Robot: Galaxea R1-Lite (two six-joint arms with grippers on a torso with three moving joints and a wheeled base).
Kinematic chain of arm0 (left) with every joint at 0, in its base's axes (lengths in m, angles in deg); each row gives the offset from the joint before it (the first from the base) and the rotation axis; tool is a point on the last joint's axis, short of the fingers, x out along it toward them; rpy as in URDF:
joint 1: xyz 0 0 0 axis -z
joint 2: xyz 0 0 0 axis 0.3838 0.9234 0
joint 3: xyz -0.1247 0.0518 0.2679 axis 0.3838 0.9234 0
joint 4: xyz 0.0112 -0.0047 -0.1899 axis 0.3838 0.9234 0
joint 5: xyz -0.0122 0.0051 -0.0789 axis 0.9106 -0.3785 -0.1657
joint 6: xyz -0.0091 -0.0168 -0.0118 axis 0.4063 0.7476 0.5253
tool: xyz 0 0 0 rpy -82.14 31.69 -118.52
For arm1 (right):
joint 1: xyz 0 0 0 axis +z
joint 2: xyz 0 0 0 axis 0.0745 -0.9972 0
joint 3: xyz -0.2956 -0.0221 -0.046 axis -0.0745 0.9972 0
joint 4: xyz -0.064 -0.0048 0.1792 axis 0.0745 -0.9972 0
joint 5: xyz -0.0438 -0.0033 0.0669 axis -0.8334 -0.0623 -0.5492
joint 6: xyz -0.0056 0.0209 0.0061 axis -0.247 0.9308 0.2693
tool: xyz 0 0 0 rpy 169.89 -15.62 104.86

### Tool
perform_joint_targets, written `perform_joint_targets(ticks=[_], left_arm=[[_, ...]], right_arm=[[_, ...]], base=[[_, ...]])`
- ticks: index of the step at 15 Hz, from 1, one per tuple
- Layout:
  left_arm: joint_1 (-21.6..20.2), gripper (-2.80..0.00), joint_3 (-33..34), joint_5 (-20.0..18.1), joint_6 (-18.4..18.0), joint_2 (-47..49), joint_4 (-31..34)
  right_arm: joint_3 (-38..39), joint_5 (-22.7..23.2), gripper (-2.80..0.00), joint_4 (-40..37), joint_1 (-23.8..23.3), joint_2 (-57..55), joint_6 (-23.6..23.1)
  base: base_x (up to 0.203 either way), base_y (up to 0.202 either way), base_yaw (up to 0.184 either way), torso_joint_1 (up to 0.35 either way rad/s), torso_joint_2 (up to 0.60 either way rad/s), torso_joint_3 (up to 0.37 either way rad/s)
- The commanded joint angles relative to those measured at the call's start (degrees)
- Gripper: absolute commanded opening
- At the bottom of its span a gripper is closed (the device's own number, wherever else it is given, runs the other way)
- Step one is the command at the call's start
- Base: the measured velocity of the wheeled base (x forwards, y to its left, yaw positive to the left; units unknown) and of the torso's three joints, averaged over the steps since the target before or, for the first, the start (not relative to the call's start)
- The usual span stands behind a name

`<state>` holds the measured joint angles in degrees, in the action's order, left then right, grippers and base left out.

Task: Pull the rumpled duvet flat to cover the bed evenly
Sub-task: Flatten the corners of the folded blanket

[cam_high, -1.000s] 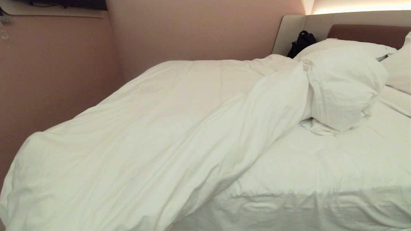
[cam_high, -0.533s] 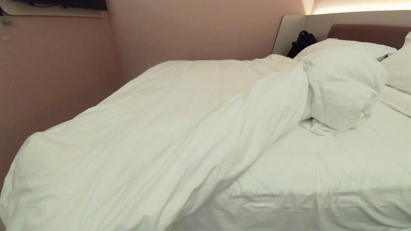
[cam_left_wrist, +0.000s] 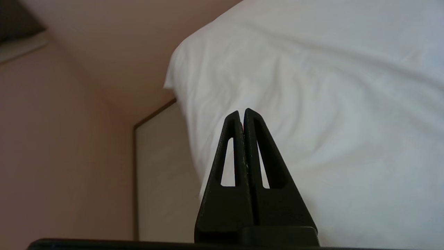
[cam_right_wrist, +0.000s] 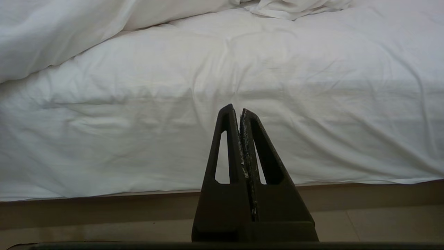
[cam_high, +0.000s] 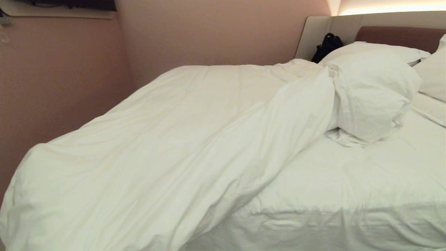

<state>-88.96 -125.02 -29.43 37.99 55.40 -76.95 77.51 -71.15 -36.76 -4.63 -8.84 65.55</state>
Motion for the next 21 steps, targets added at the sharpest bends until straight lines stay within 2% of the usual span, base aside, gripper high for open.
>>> perform_joint_targets(ticks=[1, 4, 7, 10, 12, 14, 17, 19, 21], left_arm=[[-5.6, -2.8, 0.6, -2.7, -2.4, 6.5, -2.8], [-9.0, -2.8, 1.0, -2.7, -5.9, 10.0, -2.8], [-10.5, -2.8, 1.4, -2.7, -6.2, 11.4, -2.8], [-10.5, -2.8, 1.2, -2.7, -4.2, 9.7, -2.8], [-10.3, -2.8, 0.5, -2.7, -0.7, 6.9, -2.8], [-9.9, -2.8, -0.8, -2.7, 4.6, 1.8, -2.8], [-9.5, -2.8, -0.7, -2.7, 14.8, -9.2, -2.8], [-9.4, -2.8, 0.6, -2.7, 23.0, -17.0, -2.8], [-9.4, -2.8, 1.5, -2.7, 33.6, -24.0, -2.8]], right_arm=[[0.0, 0.0, -2.8, 0.0, 0.0, 0.0, 0.0], [0.0, 0.0, -2.8, 0.0, 0.0, 0.0, 0.0], [0.0, 0.0, -2.8, 0.0, 0.0, 0.0, 0.0], [0.0, 0.0, -2.8, 0.0, 0.0, 0.0, 0.0], [0.0, 0.0, -2.8, 0.0, 0.0, 0.0, 0.0], [0.0, 0.0, -2.8, 0.0, 0.0, 0.0, 0.0], [0.0, 0.0, -2.8, 0.0, 0.0, 0.0, 0.0], [0.0, 0.0, -2.8, 0.0, 0.0, 0.0, 0.0], [0.0, 0.0, -2.8, 0.0, 0.0, 0.0, 0.0]], base=[[0.0, 0.0, 0.0, 0.0, 0.0, 0.0], [0.0, 0.0, 0.0, 0.0, 0.0, 0.0], [0.0, 0.0, 0.0, 0.0, 0.0, 0.0], [0.0, 0.0, 0.0, 0.0, 0.0, 0.0], [0.0, 0.0, 0.0, 0.0, 0.0, 0.0], [0.0, 0.0, 0.0, 0.0, 0.0, 0.0], [0.0, 0.0, 0.0, 0.0, 0.0, 0.0], [0.0, 0.0, 0.0, 0.0, 0.0, 0.0], [0.0, 0.0, 0.0, 0.0, 0.0, 0.0]])
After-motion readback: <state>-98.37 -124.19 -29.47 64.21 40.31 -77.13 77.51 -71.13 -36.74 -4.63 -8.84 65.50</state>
